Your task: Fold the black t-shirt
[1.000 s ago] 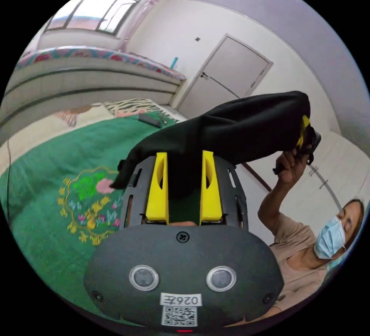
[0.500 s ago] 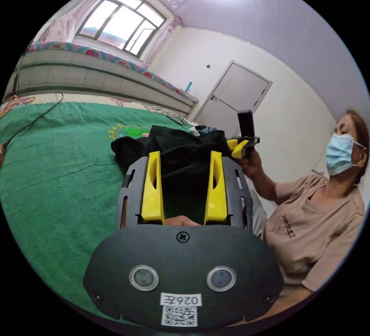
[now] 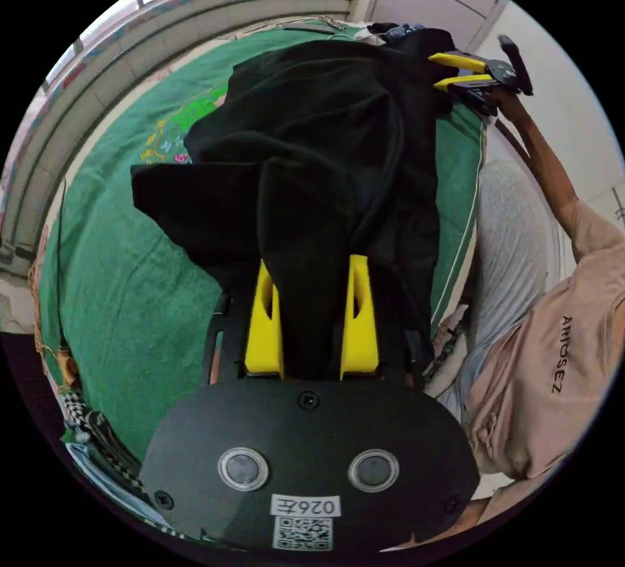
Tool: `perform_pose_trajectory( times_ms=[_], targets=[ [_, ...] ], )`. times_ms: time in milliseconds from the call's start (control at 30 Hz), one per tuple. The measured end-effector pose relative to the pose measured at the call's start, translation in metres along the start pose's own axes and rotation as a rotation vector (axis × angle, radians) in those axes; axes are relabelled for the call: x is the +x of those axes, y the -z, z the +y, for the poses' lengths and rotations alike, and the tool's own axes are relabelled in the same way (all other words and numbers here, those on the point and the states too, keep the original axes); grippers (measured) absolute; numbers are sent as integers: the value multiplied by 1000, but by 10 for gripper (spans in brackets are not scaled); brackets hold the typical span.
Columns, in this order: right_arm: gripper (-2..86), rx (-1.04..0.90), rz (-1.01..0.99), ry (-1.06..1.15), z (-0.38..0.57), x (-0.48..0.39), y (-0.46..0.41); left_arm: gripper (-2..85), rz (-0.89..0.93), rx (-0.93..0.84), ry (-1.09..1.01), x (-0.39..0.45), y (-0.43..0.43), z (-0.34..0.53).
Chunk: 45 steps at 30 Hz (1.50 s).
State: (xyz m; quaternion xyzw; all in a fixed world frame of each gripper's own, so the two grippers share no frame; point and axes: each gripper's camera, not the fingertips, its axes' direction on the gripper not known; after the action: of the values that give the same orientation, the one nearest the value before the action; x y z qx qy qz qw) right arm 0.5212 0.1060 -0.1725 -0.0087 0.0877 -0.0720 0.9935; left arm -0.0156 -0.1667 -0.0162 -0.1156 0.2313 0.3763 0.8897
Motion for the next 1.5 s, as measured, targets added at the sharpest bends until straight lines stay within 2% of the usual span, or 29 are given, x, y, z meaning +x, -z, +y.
perform_pose_trajectory(
  times_ms=[67, 133, 200, 233, 300, 333, 400, 467, 533, 633, 700, 767, 833, 933, 967, 1067, 1133, 1167, 1233, 1300, 1367, 1433, 1500],
  targets=[
    [192, -60, -29, 24, -18, 4, -17, 43, 68, 51, 23, -18, 16, 16],
    [185, -140, -144, -37, -38, 23, -34, 32, 168, 231, 127, -46, 42, 50],
    [161, -208, -274, -68, -48, 32, -44, 25, 271, 543, 329, -88, 76, 117],
    [107, -219, -292, -70, -53, 33, -45, 25, 267, 615, 378, -96, 83, 136],
    [33, -212, -189, -55, -60, 29, -35, 26, 203, 790, 553, -116, 101, 197],
    [5, -217, -84, -73, -65, 27, -24, 27, 189, 818, 596, -118, 103, 210],
    [-5, -145, 79, -129, -67, 32, 8, 31, 138, 897, 706, -123, 105, 253],
    [-9, -23, 159, -223, -61, 48, 53, 32, 147, 876, 725, -126, 101, 270],
    [-10, 53, 430, -331, -45, 70, 109, 34, 176, 819, 712, -128, 92, 276],
    [-10, 23, 646, -468, -16, 109, 151, 37, 232, 782, 649, -127, 78, 276],
    [-10, -21, 652, -565, 8, 137, 157, 40, 276, 738, 592, -127, 70, 272],
    [-9, -82, 641, -655, 32, 160, 146, 44, 272, 706, 570, -124, 65, 271],
    [-6, -298, 656, -741, 62, 186, 101, 48, 251, 692, 562, -122, 64, 275],
    [1, -595, 571, -768, 97, 198, 36, 59, 225, 690, 560, -120, 69, 288],
    [3, -580, 595, -778, 101, 194, 36, 66, 201, 688, 557, -118, 75, 295],
    [18, -251, 665, -915, 115, 167, 81, 87, 90, 726, 563, -111, 99, 317],
    [55, 74, 590, -961, 120, 135, 126, 110, -8, 753, 565, -106, 118, 327],
    [68, 154, 552, -947, 118, 125, 135, 114, -68, 779, 556, -102, 130, 332],
    [84, 371, 309, -820, 96, 87, 154, 118, -144, 855, 518, -97, 147, 337],
    [79, 417, 103, -698, 66, 60, 148, 123, -172, 952, 462, -98, 164, 335],
    [80, 393, -101, -568, 27, 31, 128, 137, -195, 943, 429, -108, 168, 321],
    [91, 303, -353, -411, -28, -14, 87, 181, -182, 817, 426, -133, 159, 293],
    [111, 185, -500, -305, -64, -49, 54, 238, -101, 623, 434, -174, 126, 255]
  ],
)
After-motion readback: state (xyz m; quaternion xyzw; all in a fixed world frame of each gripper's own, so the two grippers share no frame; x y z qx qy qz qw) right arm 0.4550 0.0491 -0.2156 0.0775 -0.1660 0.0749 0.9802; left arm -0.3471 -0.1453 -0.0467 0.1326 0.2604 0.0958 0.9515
